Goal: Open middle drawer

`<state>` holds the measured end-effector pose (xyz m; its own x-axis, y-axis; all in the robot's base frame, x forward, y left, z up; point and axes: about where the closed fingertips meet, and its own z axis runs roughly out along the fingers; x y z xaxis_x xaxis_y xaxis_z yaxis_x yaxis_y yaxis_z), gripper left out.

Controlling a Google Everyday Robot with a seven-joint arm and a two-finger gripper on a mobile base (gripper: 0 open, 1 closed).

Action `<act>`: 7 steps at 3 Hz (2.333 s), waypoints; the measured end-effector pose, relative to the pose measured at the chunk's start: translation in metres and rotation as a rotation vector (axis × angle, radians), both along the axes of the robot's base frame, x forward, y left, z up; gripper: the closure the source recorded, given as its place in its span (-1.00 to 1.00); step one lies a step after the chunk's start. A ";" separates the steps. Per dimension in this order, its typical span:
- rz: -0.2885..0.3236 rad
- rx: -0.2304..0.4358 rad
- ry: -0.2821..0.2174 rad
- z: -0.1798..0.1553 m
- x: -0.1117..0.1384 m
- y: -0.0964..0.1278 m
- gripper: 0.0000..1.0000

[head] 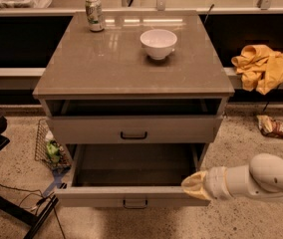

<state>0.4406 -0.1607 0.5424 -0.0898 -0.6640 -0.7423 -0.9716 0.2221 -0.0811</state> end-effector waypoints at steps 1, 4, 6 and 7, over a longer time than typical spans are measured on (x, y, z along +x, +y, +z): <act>0.013 -0.068 -0.077 0.003 0.040 0.013 1.00; -0.002 -0.389 -0.204 -0.040 0.110 0.017 1.00; 0.000 -0.407 -0.199 -0.059 0.116 0.025 1.00; -0.006 -0.412 -0.197 -0.077 0.121 0.031 1.00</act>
Offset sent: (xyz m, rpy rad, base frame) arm 0.1125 0.0283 -0.0164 -0.3714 -0.2417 0.0211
